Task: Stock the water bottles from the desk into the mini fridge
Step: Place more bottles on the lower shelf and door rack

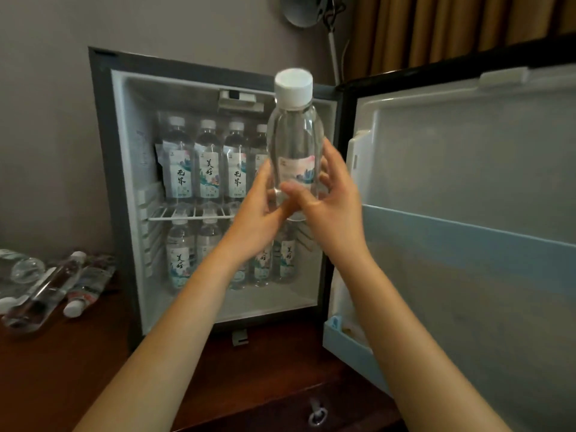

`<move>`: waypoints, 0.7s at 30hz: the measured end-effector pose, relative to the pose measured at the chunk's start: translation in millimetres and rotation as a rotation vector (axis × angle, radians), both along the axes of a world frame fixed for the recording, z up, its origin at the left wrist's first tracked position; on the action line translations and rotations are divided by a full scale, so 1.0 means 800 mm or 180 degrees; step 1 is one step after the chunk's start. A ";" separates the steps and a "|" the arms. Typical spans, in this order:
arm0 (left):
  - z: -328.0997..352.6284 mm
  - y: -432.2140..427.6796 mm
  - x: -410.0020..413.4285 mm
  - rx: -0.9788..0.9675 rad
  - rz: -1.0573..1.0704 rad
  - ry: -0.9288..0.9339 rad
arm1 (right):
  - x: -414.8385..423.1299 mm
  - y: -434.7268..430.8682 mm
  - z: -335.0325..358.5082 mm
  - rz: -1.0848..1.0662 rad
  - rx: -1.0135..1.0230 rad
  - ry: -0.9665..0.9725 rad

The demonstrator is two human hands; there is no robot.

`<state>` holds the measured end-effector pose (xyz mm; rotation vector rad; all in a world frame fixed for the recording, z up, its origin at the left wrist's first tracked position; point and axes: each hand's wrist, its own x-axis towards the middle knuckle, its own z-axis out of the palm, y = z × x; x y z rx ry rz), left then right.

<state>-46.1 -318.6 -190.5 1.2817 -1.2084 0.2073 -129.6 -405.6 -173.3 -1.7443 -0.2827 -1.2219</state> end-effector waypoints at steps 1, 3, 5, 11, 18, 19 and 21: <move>0.012 -0.001 -0.010 -0.0046 -0.0005 -0.0060 | -0.011 -0.002 0.012 -0.0091 -0.0101 -0.0078; 0.033 -0.005 -0.028 -0.0074 -0.0006 -0.0229 | -0.033 -0.007 0.034 -0.0276 -0.0255 -0.0243; 0.051 -0.012 -0.045 -0.0078 -0.0058 -0.0421 | -0.052 -0.016 0.052 -0.0483 -0.0341 -0.0345; 0.080 -0.052 -0.077 0.0030 -0.0404 -0.0495 | -0.083 -0.049 0.073 -0.0966 -0.0323 -0.0432; 0.069 -0.091 -0.081 0.0203 -0.0308 -0.0435 | -0.082 -0.081 0.056 -0.1302 -0.0139 -0.0302; 0.067 -0.095 -0.080 0.0231 -0.0270 -0.0483 | -0.081 -0.085 0.054 -0.1349 -0.0137 -0.0292; 0.063 -0.101 -0.079 0.0269 -0.0234 -0.0565 | -0.080 -0.092 0.053 -0.1426 -0.0141 -0.0238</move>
